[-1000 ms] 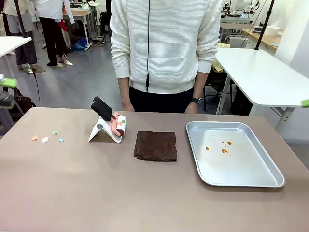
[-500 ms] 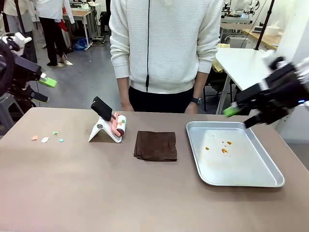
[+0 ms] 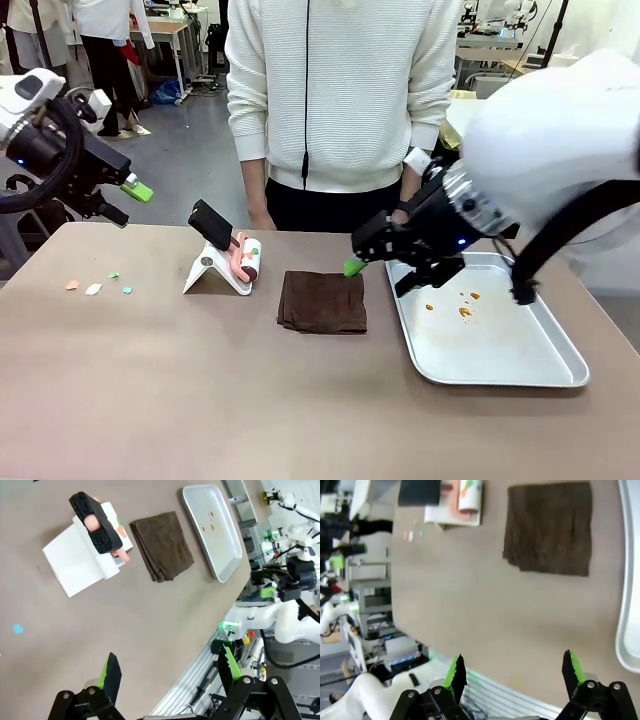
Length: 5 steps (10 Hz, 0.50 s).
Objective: Clean the surface of the table.
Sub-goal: Hold the Lint Roller with your left hand and the towel with your right hand.
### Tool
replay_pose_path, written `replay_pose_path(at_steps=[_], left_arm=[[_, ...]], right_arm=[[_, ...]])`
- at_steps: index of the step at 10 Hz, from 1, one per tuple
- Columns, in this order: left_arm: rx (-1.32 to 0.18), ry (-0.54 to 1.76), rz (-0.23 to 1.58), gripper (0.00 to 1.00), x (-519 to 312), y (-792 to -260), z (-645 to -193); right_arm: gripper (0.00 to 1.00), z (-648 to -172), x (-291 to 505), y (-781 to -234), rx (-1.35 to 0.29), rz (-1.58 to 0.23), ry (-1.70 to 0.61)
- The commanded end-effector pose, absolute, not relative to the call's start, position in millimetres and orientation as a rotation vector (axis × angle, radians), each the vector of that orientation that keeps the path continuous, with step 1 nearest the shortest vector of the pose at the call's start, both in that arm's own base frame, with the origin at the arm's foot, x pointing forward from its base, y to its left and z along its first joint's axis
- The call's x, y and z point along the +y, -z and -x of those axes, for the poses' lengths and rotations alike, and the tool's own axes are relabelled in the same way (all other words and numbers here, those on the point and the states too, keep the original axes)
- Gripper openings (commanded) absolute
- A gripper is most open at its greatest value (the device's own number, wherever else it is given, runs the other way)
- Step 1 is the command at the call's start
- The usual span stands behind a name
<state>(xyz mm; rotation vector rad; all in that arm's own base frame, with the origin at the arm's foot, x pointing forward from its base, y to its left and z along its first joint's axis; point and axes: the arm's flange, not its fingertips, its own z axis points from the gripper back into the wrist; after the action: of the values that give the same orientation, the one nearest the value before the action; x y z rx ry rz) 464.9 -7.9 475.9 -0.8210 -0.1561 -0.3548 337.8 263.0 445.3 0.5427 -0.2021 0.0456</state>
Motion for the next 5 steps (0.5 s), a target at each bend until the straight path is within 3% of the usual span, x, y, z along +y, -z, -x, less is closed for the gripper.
replay_pose_path(at_steps=[1,3,5], left_arm=[[-0.144,0.338,0.817,1.00,5,-479,-469],[-0.113,0.338,0.778,1.00,17,-473,-475],[-0.154,0.338,0.819,1.00,2,-473,-468]], right_arm=[[1.00,-362,274,-422,-0.217,-0.520,-0.025],[1.00,-367,263,-415,-0.141,-0.503,-0.110],[1.00,-359,267,-415,-0.204,-0.517,-0.027]])
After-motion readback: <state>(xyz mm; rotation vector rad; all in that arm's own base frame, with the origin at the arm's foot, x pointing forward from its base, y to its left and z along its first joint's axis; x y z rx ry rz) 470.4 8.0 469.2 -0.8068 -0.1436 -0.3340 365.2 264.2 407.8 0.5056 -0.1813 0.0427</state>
